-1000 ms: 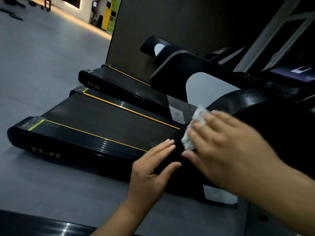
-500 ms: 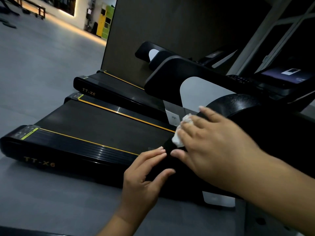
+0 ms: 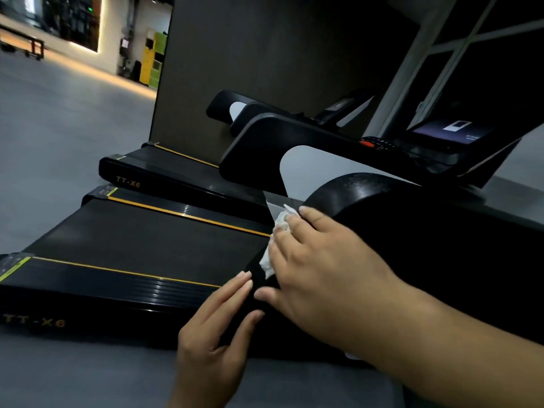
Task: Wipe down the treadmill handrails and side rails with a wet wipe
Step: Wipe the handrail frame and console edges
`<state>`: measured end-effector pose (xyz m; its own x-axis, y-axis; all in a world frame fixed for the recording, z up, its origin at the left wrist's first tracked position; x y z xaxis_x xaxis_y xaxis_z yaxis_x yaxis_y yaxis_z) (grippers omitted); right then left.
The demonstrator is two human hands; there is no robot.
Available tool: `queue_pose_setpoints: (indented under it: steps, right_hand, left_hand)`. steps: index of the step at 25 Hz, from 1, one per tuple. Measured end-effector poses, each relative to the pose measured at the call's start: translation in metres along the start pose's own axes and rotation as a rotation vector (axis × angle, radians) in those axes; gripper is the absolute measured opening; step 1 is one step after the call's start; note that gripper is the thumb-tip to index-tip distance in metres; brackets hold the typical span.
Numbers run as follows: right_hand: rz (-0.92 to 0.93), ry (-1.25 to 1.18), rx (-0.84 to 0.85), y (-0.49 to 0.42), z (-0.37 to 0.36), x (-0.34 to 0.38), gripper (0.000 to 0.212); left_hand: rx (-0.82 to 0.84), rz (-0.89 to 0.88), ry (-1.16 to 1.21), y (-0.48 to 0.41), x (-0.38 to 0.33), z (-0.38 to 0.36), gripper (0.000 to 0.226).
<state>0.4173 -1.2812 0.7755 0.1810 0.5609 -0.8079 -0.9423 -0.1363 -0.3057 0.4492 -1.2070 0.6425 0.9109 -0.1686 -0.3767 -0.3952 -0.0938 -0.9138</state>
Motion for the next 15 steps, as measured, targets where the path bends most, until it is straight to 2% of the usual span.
queue_pose_setpoints:
  steps: [3,5,11,13,15]
  right_hand:
    - [-0.076,-0.092,-0.013,-0.004,0.01,-0.03,0.071]
    - [-0.064,-0.056,-0.032,-0.003,0.011,-0.037,0.061]
    - [-0.074,-0.161,-0.094,-0.006,0.015,-0.059,0.041]
    - [-0.066,-0.199,-0.098,-0.007,0.015,-0.06,0.042]
    - [-0.152,-0.265,-0.065,-0.013,0.014,-0.083,0.044]
  left_hand:
    - [0.08,-0.02,0.022,-0.014,-0.017,-0.011,0.039]
    - [0.112,-0.009,0.049,-0.029,-0.025,-0.02,0.041]
    - [0.124,-0.018,-0.048,-0.067,-0.039,-0.04,0.032]
    - [0.115,-0.032,-0.052,-0.076,-0.045,-0.046,0.035]
    - [0.131,-0.074,-0.093,-0.083,-0.058,-0.054,0.038]
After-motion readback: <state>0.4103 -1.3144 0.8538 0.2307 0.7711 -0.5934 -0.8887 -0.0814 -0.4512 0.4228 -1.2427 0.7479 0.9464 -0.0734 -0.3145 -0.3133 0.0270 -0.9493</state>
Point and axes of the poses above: each hand's wrist, its own y-axis away from the middle knuckle, its own z-axis out of the back of the hand, x = y × z, the point moved 9 cm from there along -y, towards the middle knuckle, and after that the axes turned 13 degrees about -z, right-handed, at the moved point
